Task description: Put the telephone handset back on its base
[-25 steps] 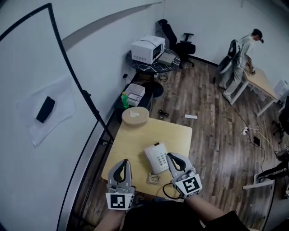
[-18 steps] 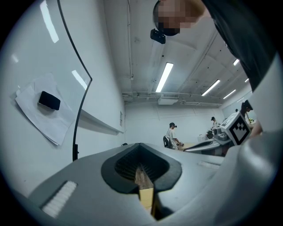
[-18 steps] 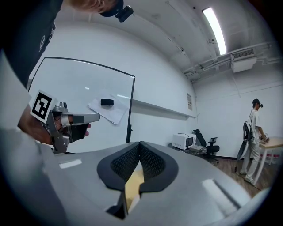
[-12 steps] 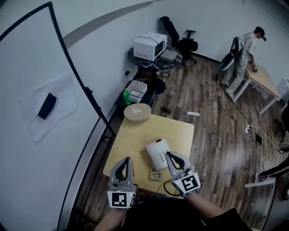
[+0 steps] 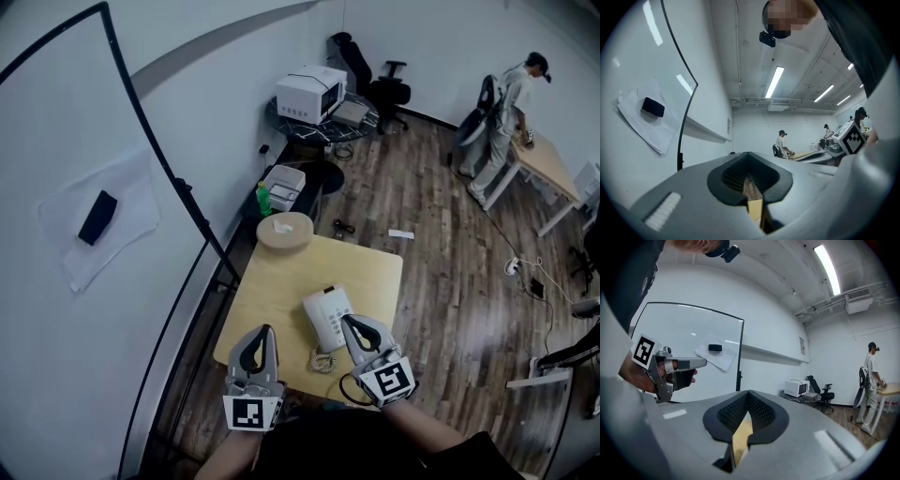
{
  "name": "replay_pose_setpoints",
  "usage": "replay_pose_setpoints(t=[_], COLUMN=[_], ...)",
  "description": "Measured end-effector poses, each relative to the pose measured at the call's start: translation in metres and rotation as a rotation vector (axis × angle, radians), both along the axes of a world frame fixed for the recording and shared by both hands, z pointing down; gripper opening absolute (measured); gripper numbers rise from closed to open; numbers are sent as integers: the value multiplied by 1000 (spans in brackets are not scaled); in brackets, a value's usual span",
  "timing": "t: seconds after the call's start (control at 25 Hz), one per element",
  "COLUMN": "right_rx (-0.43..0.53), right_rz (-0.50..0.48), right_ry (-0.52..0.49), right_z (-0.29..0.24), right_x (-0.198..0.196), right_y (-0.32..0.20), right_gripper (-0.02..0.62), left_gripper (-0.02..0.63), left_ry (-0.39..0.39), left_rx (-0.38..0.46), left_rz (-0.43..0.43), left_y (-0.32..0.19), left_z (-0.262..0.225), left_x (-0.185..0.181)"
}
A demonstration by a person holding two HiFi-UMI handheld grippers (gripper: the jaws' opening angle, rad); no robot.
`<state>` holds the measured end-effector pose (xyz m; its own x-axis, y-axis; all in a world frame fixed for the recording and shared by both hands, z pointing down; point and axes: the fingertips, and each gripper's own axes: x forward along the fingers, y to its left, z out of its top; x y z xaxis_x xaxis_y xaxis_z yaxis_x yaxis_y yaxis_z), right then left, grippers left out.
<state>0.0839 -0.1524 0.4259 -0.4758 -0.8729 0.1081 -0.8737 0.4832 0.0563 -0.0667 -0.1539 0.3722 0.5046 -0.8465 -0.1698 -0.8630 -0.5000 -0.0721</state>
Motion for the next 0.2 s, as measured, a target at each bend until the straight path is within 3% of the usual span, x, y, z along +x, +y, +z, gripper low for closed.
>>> replay_pose_setpoints(t=[0.2], right_rx=[0], right_rz=[6], right_ry=[-3], right_z=[0], right_x=[1], right_y=[-1], right_gripper=[8], left_gripper=[0], left_ry=[-5], left_rx=[-6], left_rz=[5], left_y=[0], left_z=[3], left_x=[1])
